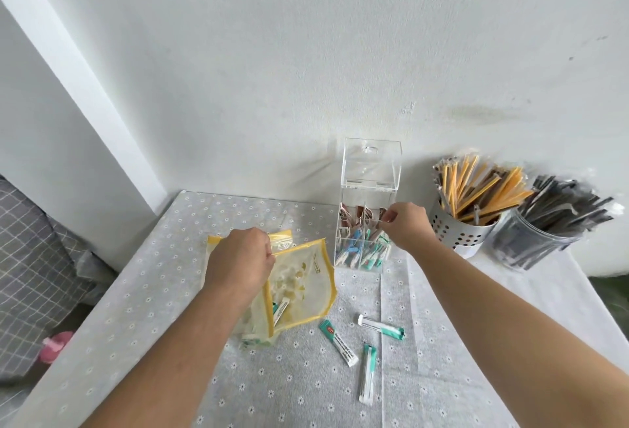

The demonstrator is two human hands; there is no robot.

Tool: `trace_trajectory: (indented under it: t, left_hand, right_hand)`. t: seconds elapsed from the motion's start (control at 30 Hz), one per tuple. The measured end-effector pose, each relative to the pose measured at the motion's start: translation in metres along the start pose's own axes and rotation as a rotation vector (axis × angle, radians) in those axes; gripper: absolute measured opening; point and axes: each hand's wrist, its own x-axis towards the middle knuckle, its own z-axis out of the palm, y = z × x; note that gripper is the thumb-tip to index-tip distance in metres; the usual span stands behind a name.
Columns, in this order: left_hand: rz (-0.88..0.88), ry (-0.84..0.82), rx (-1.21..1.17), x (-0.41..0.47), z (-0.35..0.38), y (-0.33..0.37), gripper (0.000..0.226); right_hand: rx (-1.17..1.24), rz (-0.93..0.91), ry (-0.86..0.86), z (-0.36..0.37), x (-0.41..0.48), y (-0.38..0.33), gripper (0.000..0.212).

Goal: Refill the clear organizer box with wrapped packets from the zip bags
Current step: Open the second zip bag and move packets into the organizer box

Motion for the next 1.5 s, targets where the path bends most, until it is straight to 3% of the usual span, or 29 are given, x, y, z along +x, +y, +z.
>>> trace_trajectory:
  t: [0.17,0.27,0.33,0.43,0.6,0.77,0.83,1.1,1.3,1.4,1.5]
  left_hand:
    - [-0.02,0.009,-0.026,-0.003,-0.004,0.0,0.009]
    - [-0.025,0.005,-0.033,-0.005,-0.006,0.001,0.01]
    - [-0.025,0.007,-0.035,-0.007,-0.009,0.001,0.01]
    - [-0.011,0.026,-0.033,-0.011,-0.011,0.0,0.01]
    - [0.008,0.022,-0.023,-0.018,-0.012,-0.003,0.012]
    - [0.062,-0.005,-0.012,-0.025,-0.012,0.0,0.011]
    - [0.082,-0.014,0.0,-0.026,-0.012,-0.001,0.012]
    - [0.098,-0.017,0.019,-0.028,-0.01,-0.009,0.013]
    - [0.104,-0.01,0.02,-0.029,-0.008,-0.007,0.013]
    - [0.097,-0.004,0.022,-0.029,-0.008,-0.006,0.012]
    - [0.093,0.001,0.023,-0.029,-0.008,-0.005,0.012]
  right_hand:
    - [0.391,-0.075,-0.071,-0.015,-0.036,-0.018,0.005]
    - [0.651,-0.156,-0.245,-0.017,-0.07,-0.041,0.01]
    - [0.68,-0.239,-0.376,-0.011,-0.088,-0.054,0.014]
    - [0.543,-0.364,-0.545,0.01,-0.105,-0.071,0.018]
    - [0.079,-0.554,-0.618,0.058,-0.106,-0.099,0.026]
    - [-0.483,-0.614,-0.722,0.122,-0.098,-0.1,0.042]
    - [-0.596,-0.65,-0.758,0.146,-0.093,-0.093,0.042]
    - [-0.67,-0.732,-0.545,0.179,-0.087,-0.076,0.024]
    - [-0.557,-0.634,-0.673,0.18,-0.086,-0.083,0.006]
    - [-0.41,-0.585,-0.707,0.174,-0.086,-0.09,0.041]
    - [-0.34,-0.552,-0.731,0.169,-0.087,-0.092,0.037]
